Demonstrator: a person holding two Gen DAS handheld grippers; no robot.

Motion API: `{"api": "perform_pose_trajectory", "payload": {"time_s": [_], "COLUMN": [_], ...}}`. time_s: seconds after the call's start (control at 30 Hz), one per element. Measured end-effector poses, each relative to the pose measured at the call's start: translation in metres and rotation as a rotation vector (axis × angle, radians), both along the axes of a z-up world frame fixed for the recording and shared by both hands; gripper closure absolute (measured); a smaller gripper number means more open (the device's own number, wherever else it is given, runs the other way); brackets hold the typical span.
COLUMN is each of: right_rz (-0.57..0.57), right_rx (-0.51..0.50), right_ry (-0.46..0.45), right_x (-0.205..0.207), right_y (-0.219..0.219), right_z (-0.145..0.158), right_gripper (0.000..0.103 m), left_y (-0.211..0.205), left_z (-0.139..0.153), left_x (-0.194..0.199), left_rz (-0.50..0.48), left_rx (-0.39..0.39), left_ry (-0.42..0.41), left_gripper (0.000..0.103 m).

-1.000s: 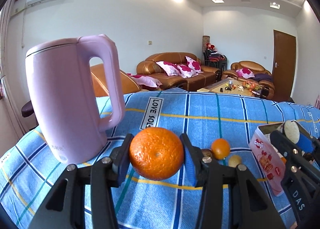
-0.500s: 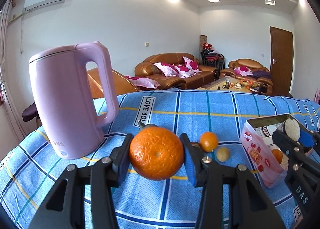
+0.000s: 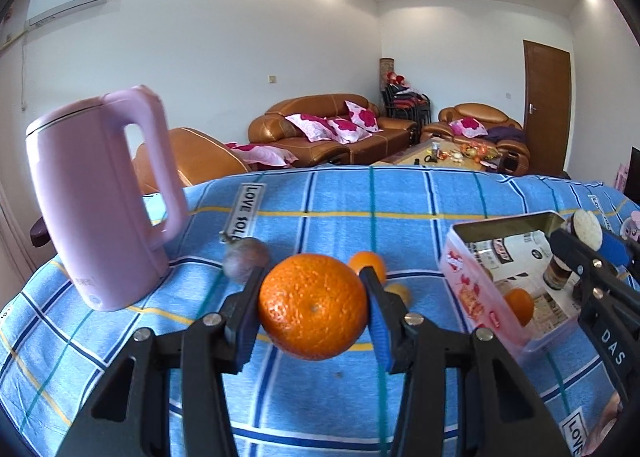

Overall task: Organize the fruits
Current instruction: 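Carry the orange in the left tool and fruit half in the right tool over the tin, then open both tools to drop the orange and fruit half into the tin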

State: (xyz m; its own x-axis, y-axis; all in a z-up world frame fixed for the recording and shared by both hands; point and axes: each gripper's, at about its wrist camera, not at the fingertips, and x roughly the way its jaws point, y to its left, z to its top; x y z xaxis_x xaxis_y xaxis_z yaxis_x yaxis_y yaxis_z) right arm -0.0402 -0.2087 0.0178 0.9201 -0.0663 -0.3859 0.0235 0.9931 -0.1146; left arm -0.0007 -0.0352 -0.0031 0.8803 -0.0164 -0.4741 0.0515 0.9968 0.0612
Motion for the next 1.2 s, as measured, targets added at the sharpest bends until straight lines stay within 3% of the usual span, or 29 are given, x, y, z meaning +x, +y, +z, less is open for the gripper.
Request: {"api": "perform_pose_trajectory", "payload": {"time_s": [0.5,0.8,1.2], "right_rz": [-0.149,-0.238,-0.142], "right_rx": [0.035,0.024,0.066], "right_ry": [-0.037,-0.050,0.122], "right_x": [0.009,0.016,0.051], "right_y": [-0.071,-0.114,-0.113], "right_z": [0.015,0.021,-0.004], "right_gripper": [0.067,0.067,0.066], "left_y": [-0.056,-0.106,-0.152], "left_z": [0.015,0.014,-0.008], "left_x": [0.012,0.027,0.042], "left_rz": [-0.124,-0.212,-0.251], "left_rx": [-0.034,-0.072,-0.058], "left_ry": [0.000,0.043,0.131], "left_gripper": [0.055,0.055,0.055]}}
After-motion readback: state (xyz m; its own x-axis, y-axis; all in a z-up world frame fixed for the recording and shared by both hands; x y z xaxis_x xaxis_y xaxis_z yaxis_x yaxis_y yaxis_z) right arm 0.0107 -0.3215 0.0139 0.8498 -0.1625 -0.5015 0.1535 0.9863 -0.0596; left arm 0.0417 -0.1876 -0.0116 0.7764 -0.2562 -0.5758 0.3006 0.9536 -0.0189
